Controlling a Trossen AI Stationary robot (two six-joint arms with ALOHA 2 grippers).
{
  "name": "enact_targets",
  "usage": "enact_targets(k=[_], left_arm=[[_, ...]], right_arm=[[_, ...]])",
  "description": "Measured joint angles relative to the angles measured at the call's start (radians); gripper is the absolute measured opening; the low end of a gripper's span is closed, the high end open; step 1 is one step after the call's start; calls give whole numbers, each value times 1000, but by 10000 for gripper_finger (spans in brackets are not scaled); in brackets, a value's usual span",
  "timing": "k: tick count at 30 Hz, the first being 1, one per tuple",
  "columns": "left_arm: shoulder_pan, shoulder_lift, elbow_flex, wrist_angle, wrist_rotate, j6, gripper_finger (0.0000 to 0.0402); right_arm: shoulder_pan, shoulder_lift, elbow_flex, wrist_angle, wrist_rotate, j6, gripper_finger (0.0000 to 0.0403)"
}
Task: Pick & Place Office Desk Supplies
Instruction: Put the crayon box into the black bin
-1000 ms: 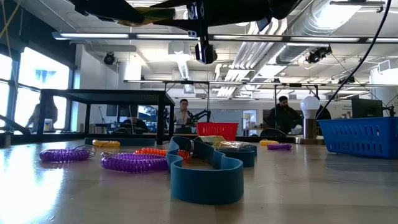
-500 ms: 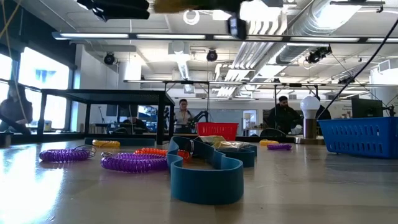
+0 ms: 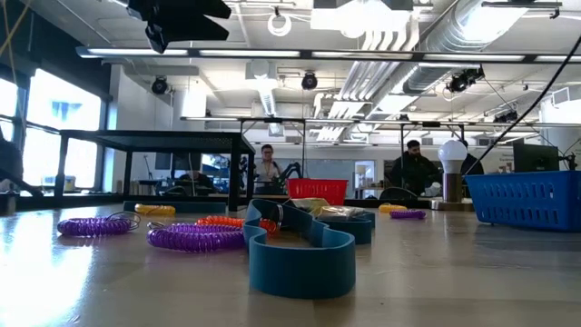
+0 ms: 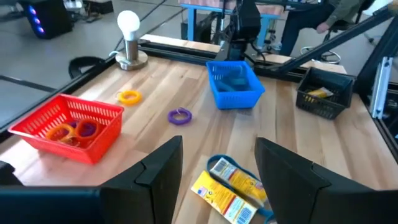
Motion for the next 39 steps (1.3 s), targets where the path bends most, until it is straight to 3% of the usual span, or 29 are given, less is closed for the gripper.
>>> enact_targets(k=[4,7,10,14,23,28,33,39], left_arm=[[10,0,0,0,19,0,193],[12,6,0,1,24,0,193],[12,14,0,3,28,0,193],[12,26,1,5,31,0,193],[20,29,1,4,36,0,193],[20,29,1,4,37,0,193],[20,29,1,4,37,0,193],[20,29,1,4,37,0,193]], right_arm=[[182,27,0,-48,112,223,54],[262,56,-1,-121,125,410,53],[300,72,-1,-213,60,577,53],[313,74,-1,-295,-115,718,53],[279,59,-1,-401,-542,837,53],[243,59,-1,-552,-753,856,53],[202,68,-1,-743,-851,820,53],[138,114,-1,-771,-927,705,54]])
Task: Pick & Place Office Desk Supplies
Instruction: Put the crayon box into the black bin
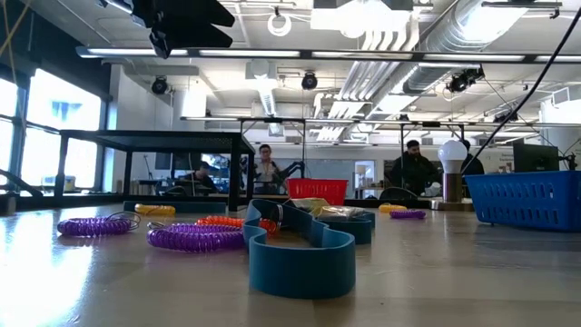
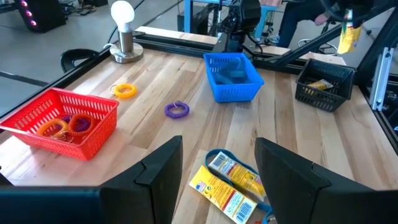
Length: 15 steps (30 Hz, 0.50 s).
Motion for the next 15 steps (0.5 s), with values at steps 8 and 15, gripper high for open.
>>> enact_targets(k=[8,15], left_arm=[[-3,0,0,0,1,-4,193],[-3,0,0,0,2,-11,193]], right_arm=[[-68,143,0,-19,-60,-331,54],[-139,256,-1,-40,-140,-558,54]])
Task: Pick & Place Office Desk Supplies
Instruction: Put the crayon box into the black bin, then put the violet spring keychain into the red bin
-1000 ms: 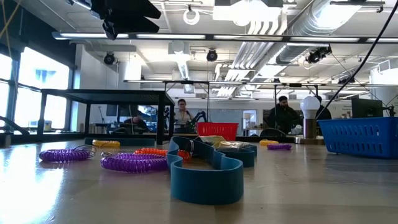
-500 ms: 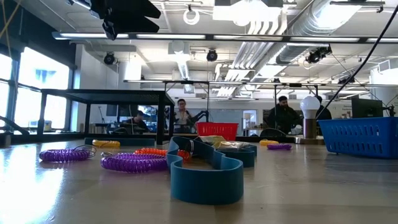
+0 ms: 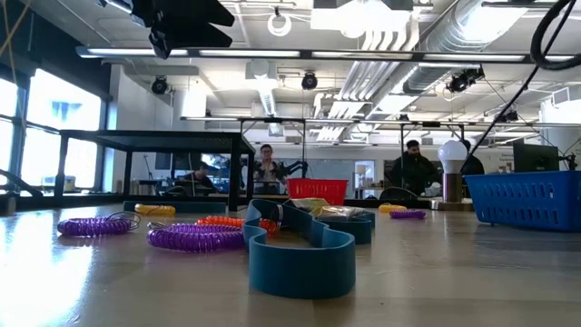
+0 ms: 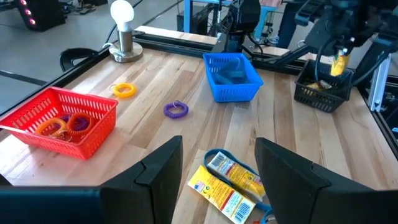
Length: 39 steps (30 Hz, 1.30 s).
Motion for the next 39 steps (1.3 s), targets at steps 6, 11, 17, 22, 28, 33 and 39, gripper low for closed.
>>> enact_targets(k=[6,11,17,22,28,33,39], left_arm=[[0,0,0,-4,50,-101,193],[0,0,0,-4,73,-106,193],[0,0,0,-4,73,-108,193],[0,0,0,-4,73,-102,193],[0,0,0,-4,72,-100,193],[0,0,0,-4,72,-100,193],[0,0,0,-15,100,-122,193]], right_arm=[[-28,32,0,-40,52,-59,63],[-29,32,0,-40,74,-83,89],[-29,32,0,-37,66,-87,98],[-30,32,0,-35,71,-103,99],[-42,32,0,-37,110,-108,100],[-75,4,1,-97,206,-82,100],[-126,-123,72,-149,420,-15,100]])
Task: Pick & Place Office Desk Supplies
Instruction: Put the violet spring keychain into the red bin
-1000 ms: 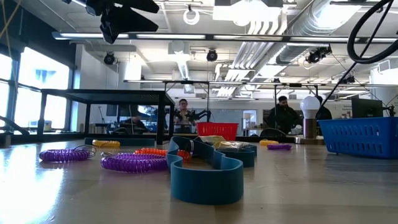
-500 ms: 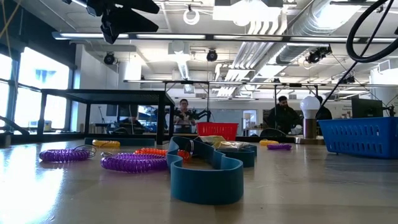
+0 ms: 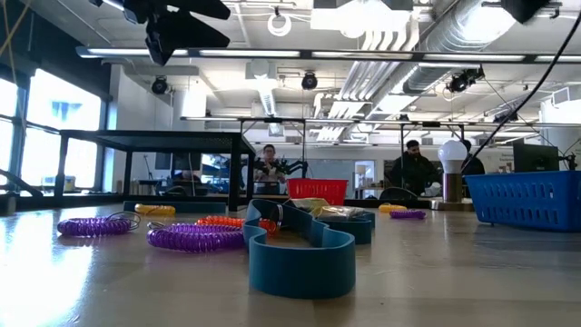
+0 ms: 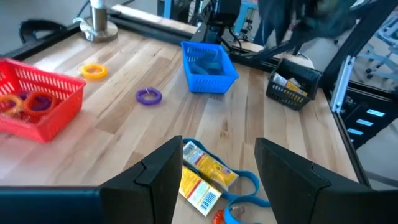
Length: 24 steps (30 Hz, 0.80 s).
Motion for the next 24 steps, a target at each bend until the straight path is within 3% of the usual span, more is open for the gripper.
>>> enact_targets(k=[7,11,13,17,24], left_arm=[[3,0,0,-38,2,-77,193],[6,0,0,-37,2,-119,193],[14,0,0,-35,2,-148,193],[28,0,0,-35,0,-194,193],[33,0,0,-35,0,-218,193]], right_arm=[[-118,-161,39,46,435,-55,95],[-252,-182,35,60,592,-122,95],[-346,-182,24,100,598,-188,95],[-527,-158,-10,241,483,-390,97],[-670,-77,-27,373,409,-576,147]])
